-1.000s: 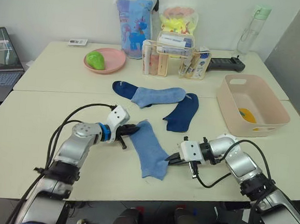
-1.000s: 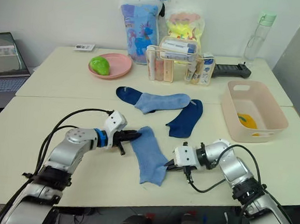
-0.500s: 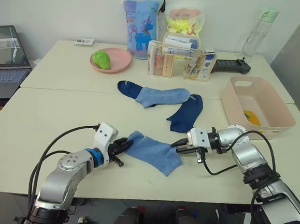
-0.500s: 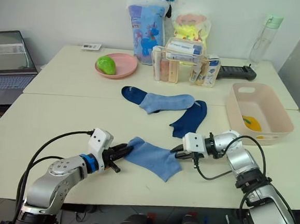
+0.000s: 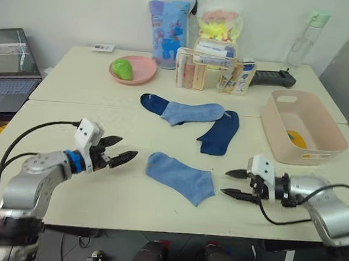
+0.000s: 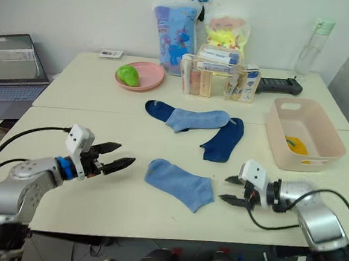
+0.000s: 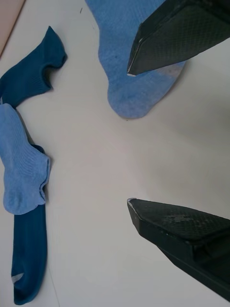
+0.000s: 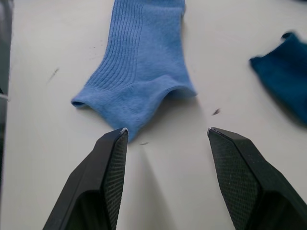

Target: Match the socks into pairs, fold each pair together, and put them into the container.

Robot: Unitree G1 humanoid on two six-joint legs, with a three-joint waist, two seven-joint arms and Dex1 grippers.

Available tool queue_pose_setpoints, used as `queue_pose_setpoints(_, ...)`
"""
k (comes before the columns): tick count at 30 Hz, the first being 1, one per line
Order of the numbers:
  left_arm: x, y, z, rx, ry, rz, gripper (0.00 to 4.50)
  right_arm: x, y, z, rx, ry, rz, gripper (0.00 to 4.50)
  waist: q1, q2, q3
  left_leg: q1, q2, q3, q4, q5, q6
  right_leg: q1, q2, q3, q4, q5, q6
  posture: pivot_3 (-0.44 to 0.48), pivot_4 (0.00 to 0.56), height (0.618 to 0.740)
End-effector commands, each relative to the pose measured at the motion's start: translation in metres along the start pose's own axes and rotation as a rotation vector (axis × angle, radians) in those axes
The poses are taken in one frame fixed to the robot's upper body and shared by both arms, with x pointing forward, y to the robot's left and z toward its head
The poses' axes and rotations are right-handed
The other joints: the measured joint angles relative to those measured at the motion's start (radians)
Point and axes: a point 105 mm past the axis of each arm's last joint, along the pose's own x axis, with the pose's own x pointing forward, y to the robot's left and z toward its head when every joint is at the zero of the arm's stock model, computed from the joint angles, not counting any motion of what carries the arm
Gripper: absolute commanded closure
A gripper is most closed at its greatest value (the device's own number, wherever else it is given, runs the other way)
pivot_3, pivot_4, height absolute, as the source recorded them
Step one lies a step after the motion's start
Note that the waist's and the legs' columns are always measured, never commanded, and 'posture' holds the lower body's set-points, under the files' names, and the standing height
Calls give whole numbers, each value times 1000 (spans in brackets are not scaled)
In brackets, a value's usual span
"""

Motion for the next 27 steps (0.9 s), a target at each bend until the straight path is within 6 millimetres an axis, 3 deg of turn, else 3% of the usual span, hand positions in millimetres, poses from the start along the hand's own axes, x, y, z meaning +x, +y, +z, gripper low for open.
queue_pose_setpoints(1,25,1,-3,103,45,-63,229,11,9,10,97,-66,-33,1652,0,0,0,0,0,0,0,0,0,0,0,0,0,0,0,0,150,740)
queue_pose_setpoints(9,53,-9,-15,178,85,-160,229,29,14,2,170,-28,-57,1652,-11,0,0,0,-1,0,-1,0,0,-1,0,1,0,0,0,0,150,740)
queue_pose_setpoints(13,54,-16,-20,183,92,-195,1481,27,15,5,182,-41,-56,2614,-11,0,0,0,-1,0,0,0,0,-1,0,1,0,0,0,0,150,740)
queue_pose_setpoints(18,43,-23,-22,171,88,-208,3122,24,10,6,177,-39,-67,4472,-11,0,0,0,-1,0,0,0,0,-1,0,1,0,0,0,0,150,740)
queue_pose_setpoints(22,31,-32,-24,129,73,-196,4434,18,-6,4,162,-15,-112,4500,-13,0,0,0,-1,0,0,0,0,-1,0,1,0,0,0,0,150,740)
queue_pose_setpoints(27,17,-39,-24,51,49,-123,4474,14,-29,11,157,-15,-160,4500,-12,0,0,0,0,0,0,0,0,-1,0,1,1,0,0,0,150,740)
